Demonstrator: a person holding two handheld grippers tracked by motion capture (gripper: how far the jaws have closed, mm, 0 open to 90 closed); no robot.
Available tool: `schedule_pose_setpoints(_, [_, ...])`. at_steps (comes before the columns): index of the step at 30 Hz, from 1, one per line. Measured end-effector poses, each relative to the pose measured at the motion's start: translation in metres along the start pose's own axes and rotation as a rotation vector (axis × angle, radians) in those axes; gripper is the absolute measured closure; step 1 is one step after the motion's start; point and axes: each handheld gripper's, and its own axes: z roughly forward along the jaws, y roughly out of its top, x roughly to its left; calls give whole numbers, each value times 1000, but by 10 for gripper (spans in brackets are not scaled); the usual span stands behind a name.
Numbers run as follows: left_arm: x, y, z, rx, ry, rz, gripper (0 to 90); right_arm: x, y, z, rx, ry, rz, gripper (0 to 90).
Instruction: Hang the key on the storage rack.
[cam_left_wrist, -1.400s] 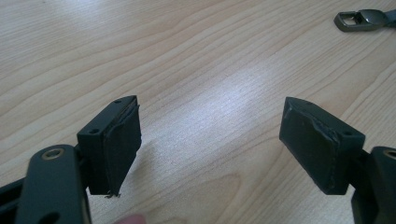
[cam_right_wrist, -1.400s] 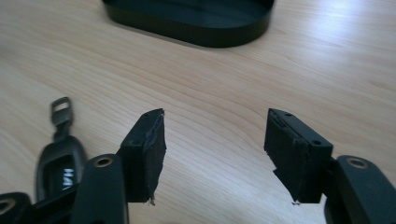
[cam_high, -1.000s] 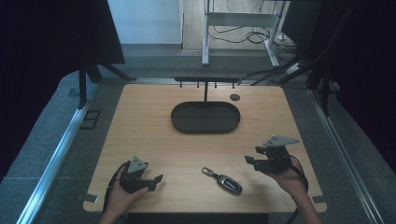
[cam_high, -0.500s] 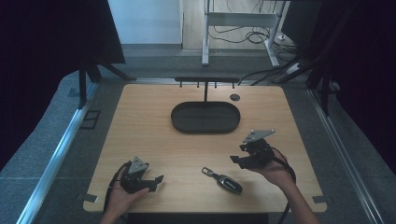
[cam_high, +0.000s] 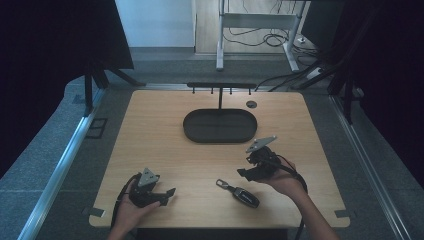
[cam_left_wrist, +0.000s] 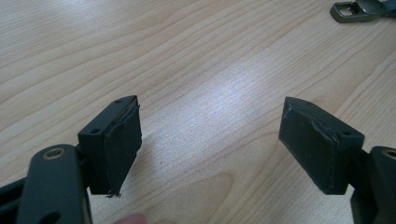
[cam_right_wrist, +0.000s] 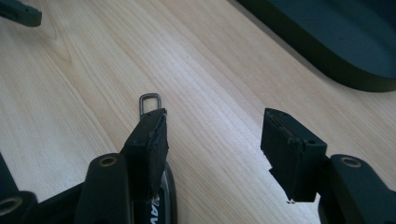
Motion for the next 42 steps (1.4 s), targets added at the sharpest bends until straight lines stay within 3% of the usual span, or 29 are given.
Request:
schedule_pose_setpoints(24, [2,0,-3,-8,-2,-1,218,18,20,34,147,74,-49,482])
schedule_pose_setpoints(32, [3,0,-3,-8,-3,-3,218,25,23,45,218,90,-75,517])
schedule_pose_setpoints(36, [3,0,-3,-8,-4,-6,218,28,22,55,291,109,-87,533])
schedule_pose_setpoints(42, [1,0,-2,-6,-6,-3,218,29,20,63,334,104,-94,571])
